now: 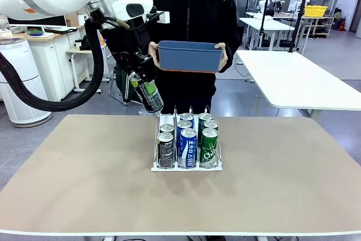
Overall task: Fill the beverage cans into the dispenser.
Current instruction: Place the picked Pepsi coke in the line of the Automatic Can Dispenser with the same cans.
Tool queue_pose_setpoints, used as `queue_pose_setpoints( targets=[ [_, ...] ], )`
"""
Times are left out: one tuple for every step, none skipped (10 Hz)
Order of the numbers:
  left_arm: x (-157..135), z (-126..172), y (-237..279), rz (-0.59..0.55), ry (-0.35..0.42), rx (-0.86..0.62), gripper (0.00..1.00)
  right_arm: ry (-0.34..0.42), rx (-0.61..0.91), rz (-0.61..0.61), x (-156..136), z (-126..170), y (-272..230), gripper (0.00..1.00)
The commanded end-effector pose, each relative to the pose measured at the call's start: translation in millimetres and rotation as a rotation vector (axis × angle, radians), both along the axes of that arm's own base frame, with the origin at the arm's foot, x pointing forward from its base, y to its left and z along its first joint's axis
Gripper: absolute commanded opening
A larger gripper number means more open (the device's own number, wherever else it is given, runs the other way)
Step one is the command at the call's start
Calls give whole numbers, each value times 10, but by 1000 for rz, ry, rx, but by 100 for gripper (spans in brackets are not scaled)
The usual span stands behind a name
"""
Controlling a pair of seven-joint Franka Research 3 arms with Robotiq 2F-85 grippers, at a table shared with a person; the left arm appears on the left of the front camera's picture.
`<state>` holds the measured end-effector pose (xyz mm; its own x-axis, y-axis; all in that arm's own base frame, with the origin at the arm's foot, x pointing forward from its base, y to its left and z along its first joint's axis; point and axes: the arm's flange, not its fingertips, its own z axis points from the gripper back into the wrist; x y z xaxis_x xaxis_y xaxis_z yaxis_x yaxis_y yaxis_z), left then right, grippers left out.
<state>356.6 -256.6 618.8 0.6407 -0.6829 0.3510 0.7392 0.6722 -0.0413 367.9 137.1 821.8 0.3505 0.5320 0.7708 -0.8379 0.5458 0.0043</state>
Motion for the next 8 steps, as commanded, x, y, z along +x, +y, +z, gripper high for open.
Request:
queue_pose_setpoints(
  targets=[
    [-94,-26,-161,159,-59,15,58,2,-1,1,-8,-16,-3,100],
    [-170,-59,-215,197,-99,23,58,2,-1,1,-8,-16,-3,100],
    [-280,-79,-298,221,-128,47,58,2,-1,1,-8,-16,-3,100],
    [-401,-105,-430,219,-150,45,58,2,-1,1,-8,-16,-3,100],
    [-526,-153,-519,151,-188,75,58,2,-1,1,-8,-16,-3,100],
    [-652,-213,-534,99,-242,95,58,2,-1,1,-8,-16,-3,100],
    [-760,-306,-607,42,-317,92,58,2,-1,1,-8,-16,-3,100],
    [-856,-426,-693,47,-302,78,58,2,-1,1,-8,-16,-3,100]
  ],
)
